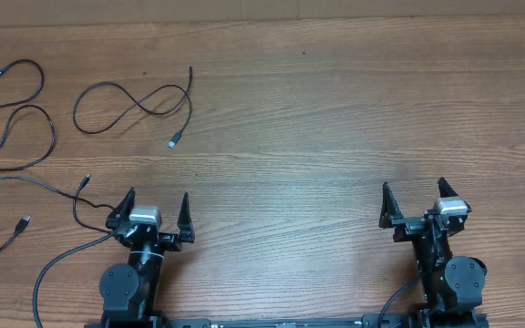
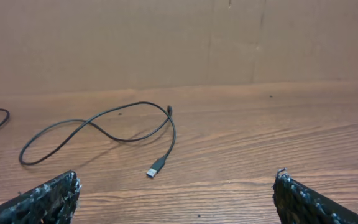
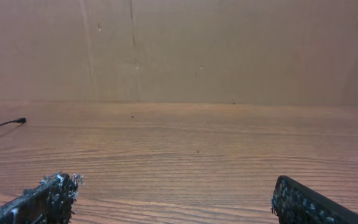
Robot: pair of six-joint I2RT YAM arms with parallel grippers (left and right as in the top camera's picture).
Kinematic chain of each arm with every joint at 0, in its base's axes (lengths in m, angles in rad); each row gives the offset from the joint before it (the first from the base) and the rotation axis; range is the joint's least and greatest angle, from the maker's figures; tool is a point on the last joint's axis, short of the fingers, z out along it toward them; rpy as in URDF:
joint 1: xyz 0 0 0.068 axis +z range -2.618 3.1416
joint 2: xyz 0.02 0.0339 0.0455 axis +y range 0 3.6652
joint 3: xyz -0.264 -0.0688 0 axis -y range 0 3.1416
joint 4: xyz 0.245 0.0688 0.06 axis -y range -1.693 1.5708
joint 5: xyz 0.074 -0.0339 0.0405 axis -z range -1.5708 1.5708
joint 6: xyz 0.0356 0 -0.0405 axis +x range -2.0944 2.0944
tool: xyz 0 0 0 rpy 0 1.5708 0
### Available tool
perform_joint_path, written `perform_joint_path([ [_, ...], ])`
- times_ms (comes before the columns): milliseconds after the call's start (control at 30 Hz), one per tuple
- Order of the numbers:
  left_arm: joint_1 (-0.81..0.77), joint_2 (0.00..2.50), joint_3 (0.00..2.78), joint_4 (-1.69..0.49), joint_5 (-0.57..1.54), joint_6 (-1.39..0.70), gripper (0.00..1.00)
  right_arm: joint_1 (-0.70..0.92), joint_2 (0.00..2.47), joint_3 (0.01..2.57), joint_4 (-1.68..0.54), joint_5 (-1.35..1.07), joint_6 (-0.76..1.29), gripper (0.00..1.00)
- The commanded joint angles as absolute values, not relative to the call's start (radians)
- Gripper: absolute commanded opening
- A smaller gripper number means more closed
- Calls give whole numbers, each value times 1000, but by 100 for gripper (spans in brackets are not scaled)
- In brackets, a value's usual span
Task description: Untangle cables
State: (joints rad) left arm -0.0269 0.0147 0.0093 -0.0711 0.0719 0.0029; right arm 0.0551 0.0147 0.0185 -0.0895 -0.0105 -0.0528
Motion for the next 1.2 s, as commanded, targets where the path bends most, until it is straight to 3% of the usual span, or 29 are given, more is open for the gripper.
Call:
perform_joint_path([
  [0, -39, 3, 5, -76, 78, 45, 99, 62, 3, 8, -83, -1, -57, 100],
  [1167, -38, 4, 5, -73, 71, -3, 99, 62, 3, 8, -83, -1, -57, 100],
])
